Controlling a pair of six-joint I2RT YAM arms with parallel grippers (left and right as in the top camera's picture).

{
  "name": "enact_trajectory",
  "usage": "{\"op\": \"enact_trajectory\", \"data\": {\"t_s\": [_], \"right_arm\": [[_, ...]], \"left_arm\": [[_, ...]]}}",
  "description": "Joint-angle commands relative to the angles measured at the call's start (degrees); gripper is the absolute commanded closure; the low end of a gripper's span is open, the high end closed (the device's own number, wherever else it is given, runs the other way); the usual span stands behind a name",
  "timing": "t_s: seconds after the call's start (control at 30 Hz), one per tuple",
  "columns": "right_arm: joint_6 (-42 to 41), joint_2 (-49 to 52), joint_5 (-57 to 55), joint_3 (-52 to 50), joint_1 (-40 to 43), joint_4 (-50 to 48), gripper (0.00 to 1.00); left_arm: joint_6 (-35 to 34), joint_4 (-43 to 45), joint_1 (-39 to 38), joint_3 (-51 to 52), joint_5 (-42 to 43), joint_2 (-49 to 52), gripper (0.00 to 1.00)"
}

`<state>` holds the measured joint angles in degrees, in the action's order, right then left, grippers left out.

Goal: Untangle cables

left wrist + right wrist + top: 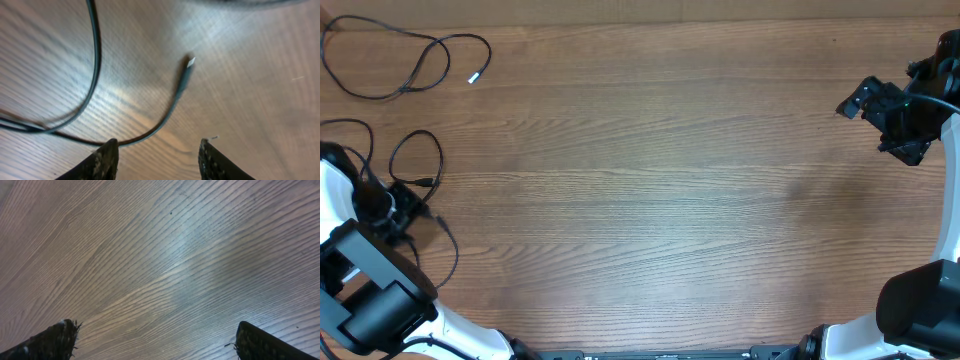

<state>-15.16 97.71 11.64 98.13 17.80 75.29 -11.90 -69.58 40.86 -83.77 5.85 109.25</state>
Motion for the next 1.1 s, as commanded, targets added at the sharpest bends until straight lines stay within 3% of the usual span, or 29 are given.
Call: {"op": "enact_trajectory", "data": {"t_s": [0.0,0.27,0.4,0.43,0.47,0.5,0.63,0.73,0.83,0.93,1.07], "right_arm": [[0.2,0.1,0.0,0.1,0.0,-0.2,0.00],[0.2,0.1,0.0,0.1,0.0,-0.2,0.00],[0.2,0.1,0.0,0.1,0.0,-0.2,0.00],[0.2,0.1,0.0,0.1,0.0,-0.2,0.00],[0.2,0.1,0.0,0.1,0.0,-0.2,0.00],[0.2,0.1,0.0,0.1,0.0,-0.2,0.00],[0.2,0.1,0.0,0.1,0.0,-0.2,0.00],[0.0,0.1,2.4,0.1,0.0,-0.2,0.00],[0.0,0.1,9.7,0.1,0.0,-2.1,0.00],[0.0,0.0,18.5,0.2,0.0,3.0,0.00],[6.9,-0.5,30.5,0.2,0.2,5.9,0.00]], "left_arm": [[0.3,-0.8,-0.2,-3.7,4.0,-3.8,0.47],[5.7,-1.0,-8.3,-3.6,18.8,-19.0,0.46],[8.2,0.2,-28.2,-3.1,13.5,-28.5,0.43],[8.3,0.4,-32.2,-3.1,11.2,-29.2,0.32],[8.3,0.4,-36.0,-3.1,9.4,-29.7,0.09],[8.3,0.4,-39.6,-3.1,8.2,-29.9,0.00],[7.8,0.5,-52.4,-3.1,5.0,-29.9,0.01],[7.6,0.4,-57.2,-3.1,4.0,-29.9,0.00],[7.6,0.5,-59.7,-3.1,4.0,-29.9,0.01],[7.6,0.4,-59.8,-3.1,4.1,-29.9,0.00],[7.6,0.4,-59.8,-3.1,4.0,-29.9,0.00]]}}
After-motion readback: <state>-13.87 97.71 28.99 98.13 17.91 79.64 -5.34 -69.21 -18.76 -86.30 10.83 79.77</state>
